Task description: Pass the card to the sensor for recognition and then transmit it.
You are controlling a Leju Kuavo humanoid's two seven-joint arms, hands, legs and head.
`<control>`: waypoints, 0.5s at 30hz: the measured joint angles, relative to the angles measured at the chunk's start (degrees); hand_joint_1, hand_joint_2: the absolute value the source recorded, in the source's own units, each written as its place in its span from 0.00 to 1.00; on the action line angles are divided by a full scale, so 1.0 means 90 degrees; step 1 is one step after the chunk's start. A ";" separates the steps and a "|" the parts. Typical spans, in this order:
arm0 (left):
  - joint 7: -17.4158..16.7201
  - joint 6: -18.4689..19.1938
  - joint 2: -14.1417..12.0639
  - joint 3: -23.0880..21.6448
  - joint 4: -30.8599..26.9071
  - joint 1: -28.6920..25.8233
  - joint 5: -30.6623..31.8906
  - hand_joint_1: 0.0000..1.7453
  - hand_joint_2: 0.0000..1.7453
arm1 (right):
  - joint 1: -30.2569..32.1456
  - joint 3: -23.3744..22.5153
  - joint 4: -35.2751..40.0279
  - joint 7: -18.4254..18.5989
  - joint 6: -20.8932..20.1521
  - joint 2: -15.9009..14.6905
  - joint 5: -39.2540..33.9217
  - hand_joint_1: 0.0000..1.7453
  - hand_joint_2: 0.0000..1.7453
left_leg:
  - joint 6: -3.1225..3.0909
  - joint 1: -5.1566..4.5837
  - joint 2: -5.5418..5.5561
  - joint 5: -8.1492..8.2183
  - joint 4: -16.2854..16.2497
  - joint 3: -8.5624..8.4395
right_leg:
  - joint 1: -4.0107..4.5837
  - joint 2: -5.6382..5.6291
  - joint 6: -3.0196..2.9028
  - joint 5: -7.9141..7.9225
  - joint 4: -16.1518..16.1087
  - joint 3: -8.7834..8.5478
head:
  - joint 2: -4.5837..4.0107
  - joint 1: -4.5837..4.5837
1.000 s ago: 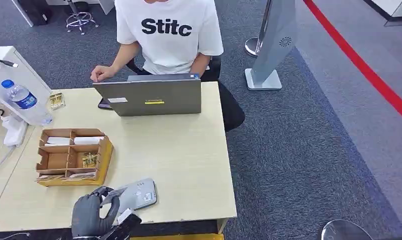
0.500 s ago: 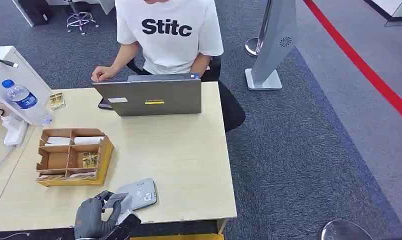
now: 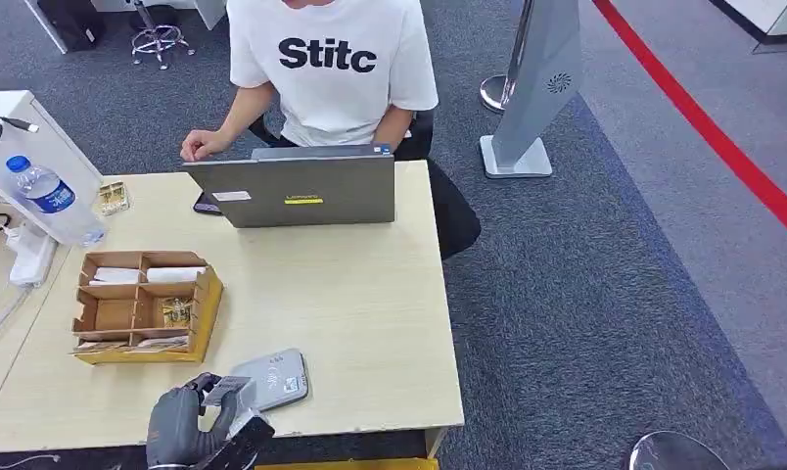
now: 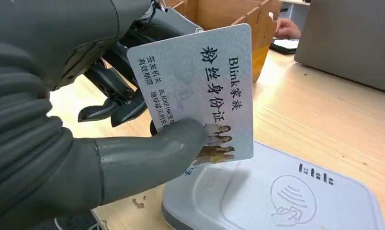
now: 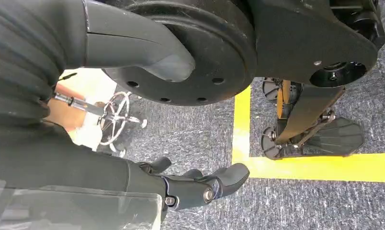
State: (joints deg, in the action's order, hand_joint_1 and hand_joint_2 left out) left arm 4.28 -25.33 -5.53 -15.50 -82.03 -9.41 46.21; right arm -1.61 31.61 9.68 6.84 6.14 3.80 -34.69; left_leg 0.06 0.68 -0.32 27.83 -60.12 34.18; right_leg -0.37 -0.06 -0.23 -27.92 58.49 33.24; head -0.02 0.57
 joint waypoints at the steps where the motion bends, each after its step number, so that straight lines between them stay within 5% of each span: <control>1: 0.0000 0.0000 0.0000 0.0000 0.0000 0.0000 0.0000 1.00 1.00 | 0.0000 0.0000 0.0000 0.0000 0.0000 0.0000 0.0000 0.00 1.00 | 0.0000 0.0000 0.0000 0.0000 0.0000 0.0000 | 0.0000 0.0000 0.0000 0.0000 0.0000 0.0000 | 0.0000 0.0000; 15: 0.0218 -0.0245 -0.0014 0.0000 -0.0097 -0.0050 0.0055 1.00 1.00 | 0.0001 0.0000 0.0000 -0.0002 0.0002 0.0000 -0.0007 0.00 1.00 | 0.0000 0.0001 -0.0002 0.0000 0.0000 -0.0001 | 0.0000 -0.0001 0.0000 0.0000 0.0000 0.0001 | 0.0000 0.0000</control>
State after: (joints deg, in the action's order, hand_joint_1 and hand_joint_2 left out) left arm 6.25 -27.54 -5.66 -15.50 -82.90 -9.85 46.71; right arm -1.60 31.61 9.68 6.82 6.16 3.80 -34.75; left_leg 0.06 0.69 -0.34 27.83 -60.12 34.17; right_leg -0.36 -0.07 -0.23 -27.91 58.49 33.25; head -0.02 0.57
